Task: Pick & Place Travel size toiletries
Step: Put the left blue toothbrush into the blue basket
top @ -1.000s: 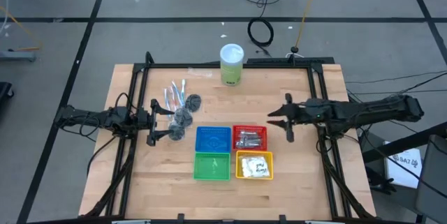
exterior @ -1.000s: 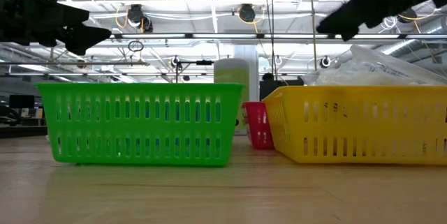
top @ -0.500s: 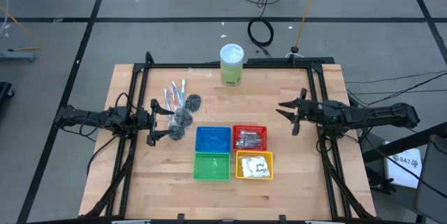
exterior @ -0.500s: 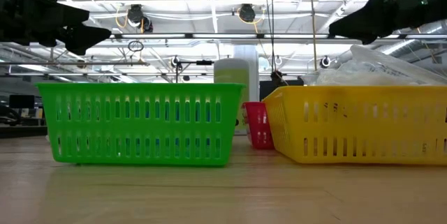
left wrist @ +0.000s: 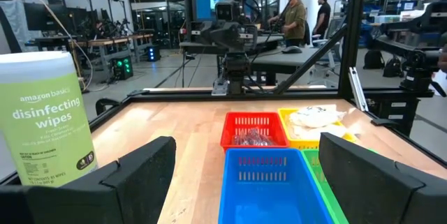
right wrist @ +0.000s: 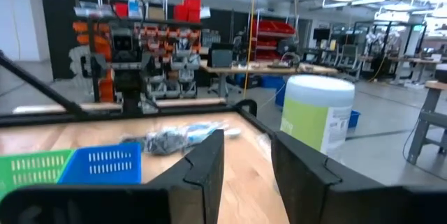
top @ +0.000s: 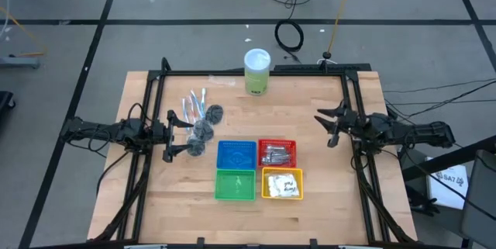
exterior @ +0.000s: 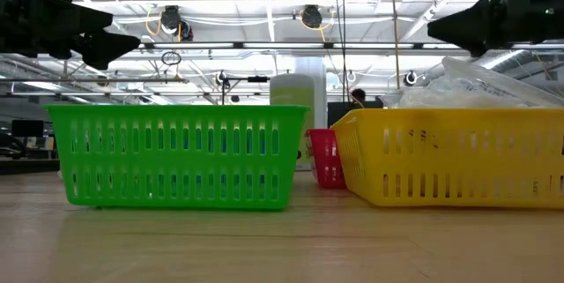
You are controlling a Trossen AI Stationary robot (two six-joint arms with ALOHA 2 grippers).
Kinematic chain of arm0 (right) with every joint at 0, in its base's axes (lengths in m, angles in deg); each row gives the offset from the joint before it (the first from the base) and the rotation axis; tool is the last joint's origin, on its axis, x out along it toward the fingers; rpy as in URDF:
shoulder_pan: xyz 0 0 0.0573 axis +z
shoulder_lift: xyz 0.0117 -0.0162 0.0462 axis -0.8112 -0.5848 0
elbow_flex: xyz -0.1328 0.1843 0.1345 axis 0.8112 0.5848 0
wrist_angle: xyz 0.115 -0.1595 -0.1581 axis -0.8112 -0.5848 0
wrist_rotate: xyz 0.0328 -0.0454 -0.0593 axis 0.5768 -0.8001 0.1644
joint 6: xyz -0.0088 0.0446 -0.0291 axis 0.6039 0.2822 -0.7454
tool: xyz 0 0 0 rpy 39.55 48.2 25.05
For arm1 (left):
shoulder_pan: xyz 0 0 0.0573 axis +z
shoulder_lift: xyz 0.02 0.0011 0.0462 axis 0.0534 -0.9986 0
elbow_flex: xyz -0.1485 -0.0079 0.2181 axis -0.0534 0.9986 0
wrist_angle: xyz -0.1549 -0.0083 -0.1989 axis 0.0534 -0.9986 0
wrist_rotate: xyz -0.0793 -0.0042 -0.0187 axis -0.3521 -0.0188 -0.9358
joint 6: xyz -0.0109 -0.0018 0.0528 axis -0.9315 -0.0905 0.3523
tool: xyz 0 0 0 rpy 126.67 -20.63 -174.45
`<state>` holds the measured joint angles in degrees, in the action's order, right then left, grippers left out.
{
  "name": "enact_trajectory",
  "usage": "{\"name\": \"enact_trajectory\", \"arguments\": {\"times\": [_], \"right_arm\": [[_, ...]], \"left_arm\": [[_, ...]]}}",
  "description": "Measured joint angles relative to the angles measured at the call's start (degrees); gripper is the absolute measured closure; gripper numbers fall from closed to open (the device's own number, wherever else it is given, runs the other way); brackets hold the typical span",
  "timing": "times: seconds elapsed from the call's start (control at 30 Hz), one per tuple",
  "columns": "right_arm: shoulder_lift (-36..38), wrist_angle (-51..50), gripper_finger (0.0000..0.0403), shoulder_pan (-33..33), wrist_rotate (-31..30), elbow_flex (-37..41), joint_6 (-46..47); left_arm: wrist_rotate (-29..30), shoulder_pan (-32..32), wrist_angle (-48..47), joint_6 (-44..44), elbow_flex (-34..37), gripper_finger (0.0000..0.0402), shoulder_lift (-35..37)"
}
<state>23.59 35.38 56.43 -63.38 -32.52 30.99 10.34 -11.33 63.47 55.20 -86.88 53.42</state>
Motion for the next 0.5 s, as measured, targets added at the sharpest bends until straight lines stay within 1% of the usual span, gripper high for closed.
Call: {"name": "enact_trajectory", "arguments": {"times": [0.13, 0.27, 0.4, 0.5], "right_arm": [[4.26, -2.89, 0.0292, 0.0, 0.06, 0.0, 0.52], [6.84, -5.64, 0.0291, 0.0, 0.16, 0.0, 1.46], [6.86, -5.74, 0.0291, 0.03, 0.22, 0.22, 2.32], [6.88, -2.76, 0.0291, 0.02, 0.78, 2.82, 2.86]], "left_arm": [[0.02, 0.0, -0.01, 0.0, 0.01, 0.0055, -0.02], [0.0, -0.02, 0.0, 0.0, 0.02, 0.0055, 0.0], [0.01, -0.02, 0.0, 0.0, 0.02, 0.0055, -0.02], [0.0, 0.0, -0.02, 0.0, 0.0, 0.0055, -0.02]]}}
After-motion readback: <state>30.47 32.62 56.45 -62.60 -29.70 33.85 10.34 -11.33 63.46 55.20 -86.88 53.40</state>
